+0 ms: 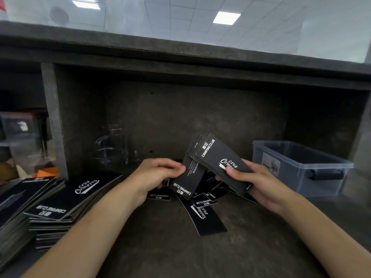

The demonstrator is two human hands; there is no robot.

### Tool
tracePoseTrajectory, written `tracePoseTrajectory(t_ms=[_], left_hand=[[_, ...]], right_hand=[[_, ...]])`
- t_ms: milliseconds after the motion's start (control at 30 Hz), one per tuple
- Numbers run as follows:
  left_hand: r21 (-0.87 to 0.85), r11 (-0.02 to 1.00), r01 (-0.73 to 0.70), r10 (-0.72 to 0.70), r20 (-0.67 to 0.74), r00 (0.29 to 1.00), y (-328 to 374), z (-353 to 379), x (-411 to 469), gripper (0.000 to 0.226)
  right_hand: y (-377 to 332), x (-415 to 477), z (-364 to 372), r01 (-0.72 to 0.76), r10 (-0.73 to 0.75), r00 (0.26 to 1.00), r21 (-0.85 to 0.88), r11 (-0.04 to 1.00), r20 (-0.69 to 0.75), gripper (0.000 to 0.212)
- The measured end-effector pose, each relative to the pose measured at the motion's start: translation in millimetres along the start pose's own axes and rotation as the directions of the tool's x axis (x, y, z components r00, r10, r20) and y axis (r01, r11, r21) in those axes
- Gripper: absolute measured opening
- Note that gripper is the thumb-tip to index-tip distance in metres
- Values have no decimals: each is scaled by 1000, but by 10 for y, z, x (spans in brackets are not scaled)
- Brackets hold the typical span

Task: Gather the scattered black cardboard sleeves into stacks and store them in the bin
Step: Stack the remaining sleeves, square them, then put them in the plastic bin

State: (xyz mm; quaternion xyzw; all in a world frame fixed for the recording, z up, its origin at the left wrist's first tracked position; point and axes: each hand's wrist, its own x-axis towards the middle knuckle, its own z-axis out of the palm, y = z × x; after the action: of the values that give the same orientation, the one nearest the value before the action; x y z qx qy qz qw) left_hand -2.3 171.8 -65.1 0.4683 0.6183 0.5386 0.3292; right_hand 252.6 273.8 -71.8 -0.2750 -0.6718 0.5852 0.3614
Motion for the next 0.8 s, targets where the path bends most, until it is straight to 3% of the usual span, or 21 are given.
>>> tracePoseTrajectory(t_ms=[167, 333, 400, 467, 533, 633, 667, 800], left_hand=[[-157, 988, -5, 25, 131, 991, -10, 138, -37, 21], [-102, 994, -41, 64, 243, 968, -7, 193, -62, 28], [86, 990, -110, 89, 214, 973, -20, 146, -23, 24], [445, 879, -172, 125, 133, 983, -51, 63, 49, 28], [707, 704, -71, 62, 39, 997, -76, -2, 61, 55], [879, 472, 74, -109, -26, 994, -119, 9, 23, 95], [878, 470, 94, -125, -39, 991, -127, 7, 31, 95], [749, 635, 190, -143, -127, 981, -102, -83, 93, 80]], right_hand=[[16, 10, 37, 24, -24, 1000, 49, 998, -7, 40], [5, -11, 72, 51, -51, 999, 63, 997, 6, 44], [3, -12, 75, 81, -80, 997, 57, 995, -17, 45], [-7, -4, 65, 145, -141, 986, 47, 988, -89, 43], [-17, 1, 36, 218, -211, 962, 23, 976, -172, 39], [-5, 16, -21, 262, -287, 929, -130, 956, -235, 35], [11, 24, -32, 253, -299, 929, -215, 943, -218, 34], [122, 75, -48, 171, -248, 964, -488, 856, -97, 41]])
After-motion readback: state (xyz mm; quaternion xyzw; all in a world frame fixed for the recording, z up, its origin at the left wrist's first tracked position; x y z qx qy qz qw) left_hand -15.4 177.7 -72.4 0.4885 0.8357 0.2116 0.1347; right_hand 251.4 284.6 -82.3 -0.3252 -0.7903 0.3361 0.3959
